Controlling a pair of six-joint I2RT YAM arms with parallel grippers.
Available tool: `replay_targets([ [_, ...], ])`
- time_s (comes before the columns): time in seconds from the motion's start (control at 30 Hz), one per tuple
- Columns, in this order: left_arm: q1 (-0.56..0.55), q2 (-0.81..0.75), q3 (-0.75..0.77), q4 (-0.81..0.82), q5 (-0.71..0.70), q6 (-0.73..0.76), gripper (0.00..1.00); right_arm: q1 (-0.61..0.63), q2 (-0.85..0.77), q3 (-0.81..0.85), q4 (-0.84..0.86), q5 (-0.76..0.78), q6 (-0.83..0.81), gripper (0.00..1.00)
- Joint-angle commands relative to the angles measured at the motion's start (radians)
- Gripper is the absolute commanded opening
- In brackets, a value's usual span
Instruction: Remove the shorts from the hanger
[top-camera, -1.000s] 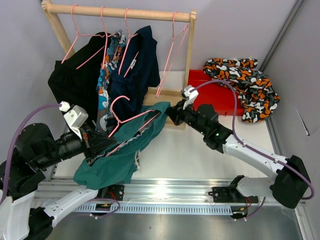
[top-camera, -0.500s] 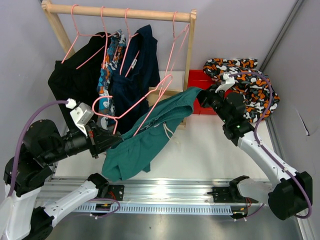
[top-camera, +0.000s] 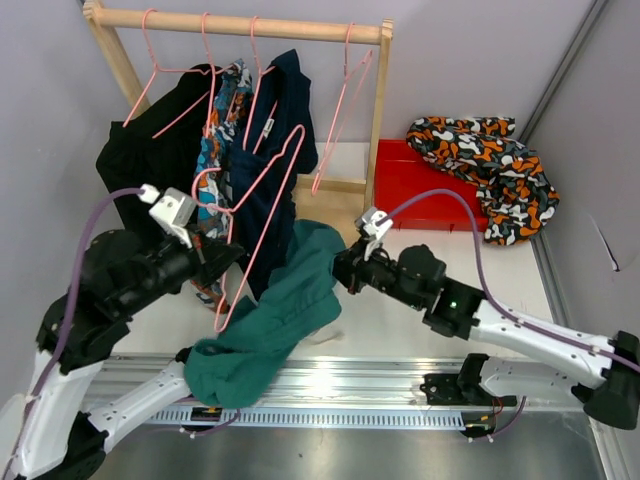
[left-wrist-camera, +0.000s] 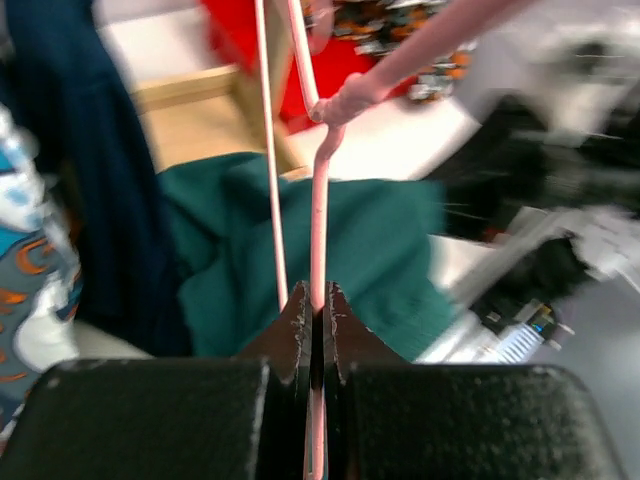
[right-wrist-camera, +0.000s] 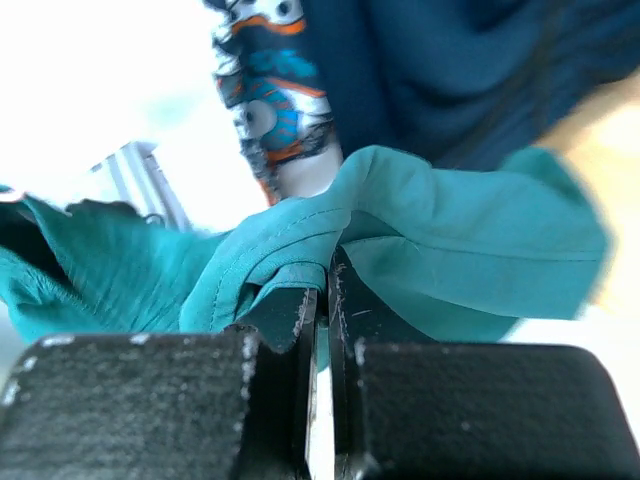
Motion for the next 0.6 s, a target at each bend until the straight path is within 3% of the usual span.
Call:
replay_targets([
  [0.0, -0.004, 0.044, -0.067, 0.052, -0.198, -0.039, 0.00, 0.020, -0.110, 0.080, -0.025, 0.203, -0.090, 0.00],
  [0.03, -0.004, 0.041, -0.086, 0.043, -0.200, -0.039, 0.00, 0.018, -0.124, 0.106, -0.065, 0.307, -0.113, 0.00],
  [0.17, -0.004, -0.020, -0.192, 0.040, -0.172, -0.053, 0.00, -0.079, -0.131, 0.314, -0.093, 0.489, -0.231, 0.00],
  [0.37, -0.004, -0.103, -0.330, 0.049, -0.105, -0.094, 0.00, -0.605, 0.108, 0.673, -0.141, 0.331, -0.169, 0.00],
  [0.4, -0.004, -0.109, -0.336, 0.049, -0.097, -0.099, 0.00, -0.668, 0.157, 0.801, -0.141, 0.302, -0.152, 0.00],
  [0.43, -0.004, -0.112, -0.342, 0.049, -0.084, -0.104, 0.00, -0.772, 0.273, 0.877, -0.147, 0.267, -0.132, 0.00],
  [0.5, -0.004, -0.115, -0.339, 0.041, -0.082, -0.110, 0.00, -0.857, 0.410, 1.036, -0.177, 0.212, -0.092, 0.00],
  [0.57, -0.004, -0.114, -0.321, 0.037, -0.088, -0.114, 0.00, -0.911, 0.659, 1.349, -0.263, 0.201, -0.092, 0.00],
])
